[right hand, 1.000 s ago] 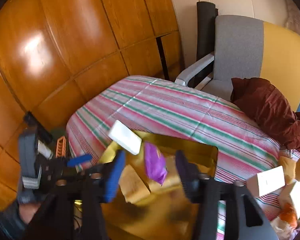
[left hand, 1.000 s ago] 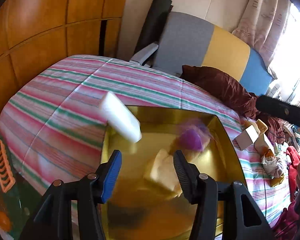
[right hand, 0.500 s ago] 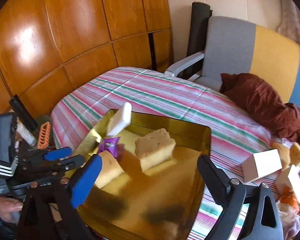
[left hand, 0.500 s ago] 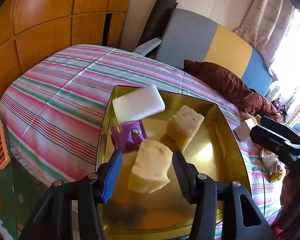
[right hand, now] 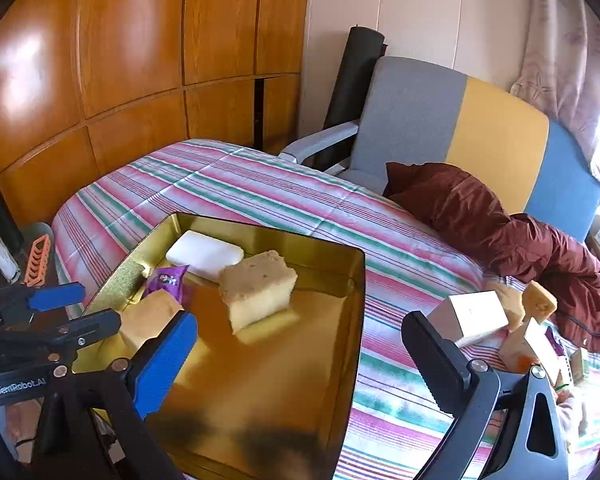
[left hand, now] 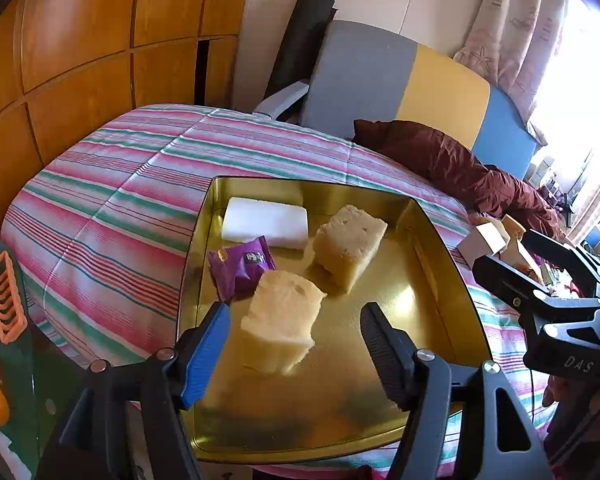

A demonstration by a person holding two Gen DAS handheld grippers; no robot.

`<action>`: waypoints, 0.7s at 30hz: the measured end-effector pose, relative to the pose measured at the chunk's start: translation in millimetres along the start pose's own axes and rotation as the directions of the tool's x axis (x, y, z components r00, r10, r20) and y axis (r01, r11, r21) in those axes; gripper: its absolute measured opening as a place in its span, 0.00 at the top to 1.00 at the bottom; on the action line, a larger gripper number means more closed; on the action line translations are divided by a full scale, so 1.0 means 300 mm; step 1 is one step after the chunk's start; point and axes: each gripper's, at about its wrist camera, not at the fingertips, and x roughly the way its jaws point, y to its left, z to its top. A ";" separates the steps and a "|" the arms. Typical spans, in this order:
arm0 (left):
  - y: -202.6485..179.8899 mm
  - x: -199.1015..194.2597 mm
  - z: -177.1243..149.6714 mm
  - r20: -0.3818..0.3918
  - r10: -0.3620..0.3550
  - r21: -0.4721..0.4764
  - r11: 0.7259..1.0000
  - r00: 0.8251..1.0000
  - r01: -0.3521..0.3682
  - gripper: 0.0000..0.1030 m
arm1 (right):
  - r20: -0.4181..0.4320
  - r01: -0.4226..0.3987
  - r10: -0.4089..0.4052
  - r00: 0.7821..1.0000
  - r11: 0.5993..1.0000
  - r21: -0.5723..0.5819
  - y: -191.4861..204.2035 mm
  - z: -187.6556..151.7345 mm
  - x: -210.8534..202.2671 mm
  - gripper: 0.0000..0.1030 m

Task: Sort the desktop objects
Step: 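Withdraw both grippers from the tray and reach back toward the pile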

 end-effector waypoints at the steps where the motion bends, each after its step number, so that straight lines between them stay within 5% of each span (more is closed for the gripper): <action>1: -0.004 0.000 -0.001 -0.002 -0.001 0.001 1.000 1.000 0.001 0.30 | 0.001 0.005 -0.005 1.000 1.000 0.005 -0.003 -0.005 -0.001 0.00; 21: -0.130 0.008 -0.015 -0.030 0.001 0.092 0.996 1.000 0.002 0.26 | 0.015 0.068 -0.070 0.997 0.990 0.126 -0.153 -0.088 -0.035 0.07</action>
